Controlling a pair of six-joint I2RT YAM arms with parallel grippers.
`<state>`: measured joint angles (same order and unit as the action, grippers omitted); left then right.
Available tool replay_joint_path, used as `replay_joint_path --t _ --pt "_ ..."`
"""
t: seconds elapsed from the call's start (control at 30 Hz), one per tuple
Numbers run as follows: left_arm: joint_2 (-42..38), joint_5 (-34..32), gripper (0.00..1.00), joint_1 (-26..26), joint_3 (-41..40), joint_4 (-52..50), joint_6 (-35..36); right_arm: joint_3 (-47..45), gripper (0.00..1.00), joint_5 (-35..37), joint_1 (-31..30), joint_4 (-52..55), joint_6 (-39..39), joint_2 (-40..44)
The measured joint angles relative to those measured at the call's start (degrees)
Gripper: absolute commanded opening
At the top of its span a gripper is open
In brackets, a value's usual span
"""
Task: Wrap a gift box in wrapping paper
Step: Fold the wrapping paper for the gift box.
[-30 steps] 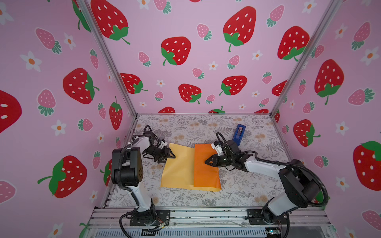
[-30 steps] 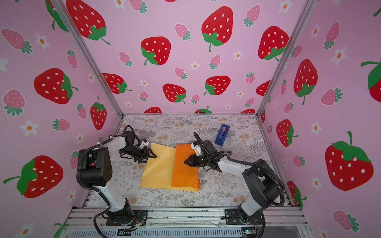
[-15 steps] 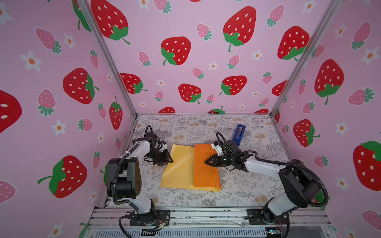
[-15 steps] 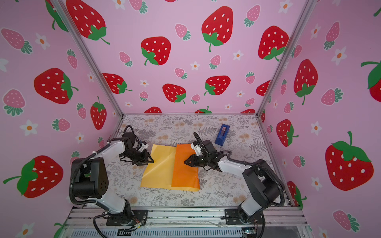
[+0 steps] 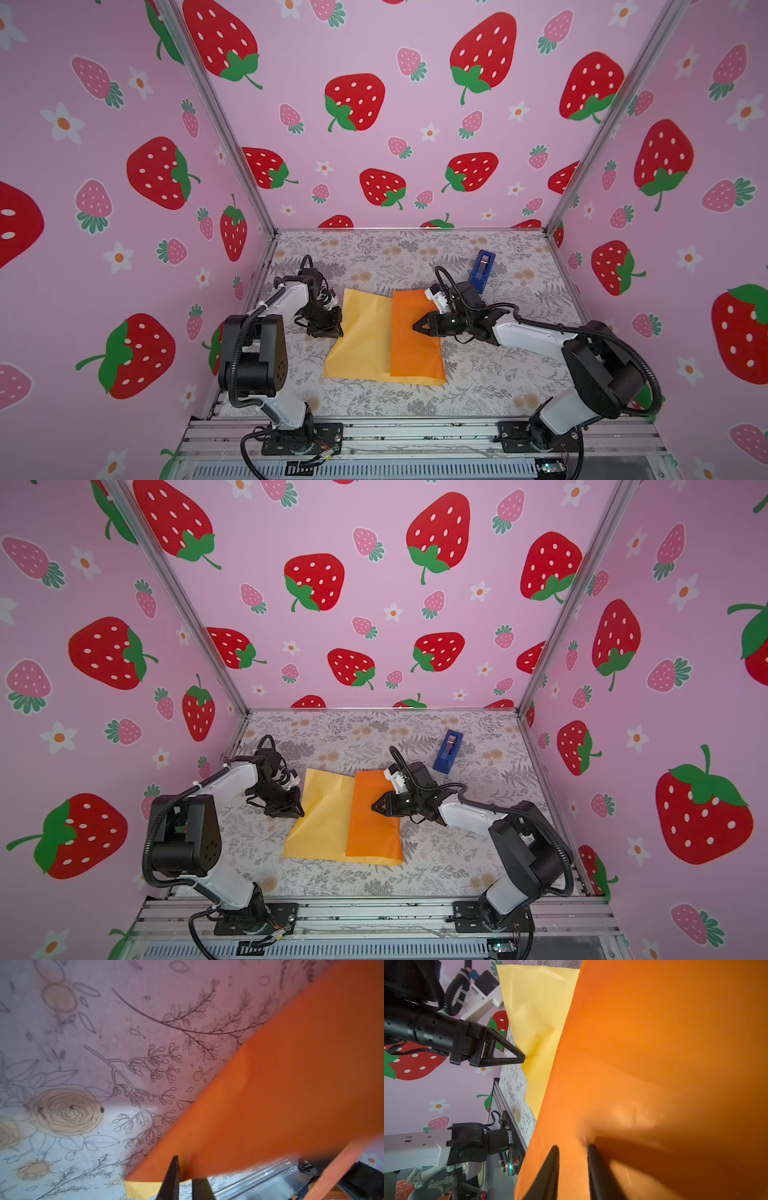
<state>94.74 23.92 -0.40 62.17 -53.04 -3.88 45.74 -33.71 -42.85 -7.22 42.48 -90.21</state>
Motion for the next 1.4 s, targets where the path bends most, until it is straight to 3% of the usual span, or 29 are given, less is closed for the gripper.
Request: replay_joint_path --t 0.1,0.47,0.77,1.4 --pt "-1.8 2.5 0.0 -0.1 3.0 -1.9 -0.4 0.1 0.28 0.0 0.0 0.0 -0.1 -0.1" --pt "-2.7 15.5 0.0 -3.2 9.9 -6.4 -5.2 0.6 0.28 0.0 0.0 0.8 -0.2 -0.3" --pt "-3.3 24.9 0.0 -9.7 10.5 -0.5 -14.2 0.6 0.28 0.1 0.1 0.8 -0.2 -0.4" --pt "0.1 28.1 0.0 -22.5 12.8 16.6 -32.0 0.6 0.28 0.1 0.1 0.7 -0.1 -0.4"
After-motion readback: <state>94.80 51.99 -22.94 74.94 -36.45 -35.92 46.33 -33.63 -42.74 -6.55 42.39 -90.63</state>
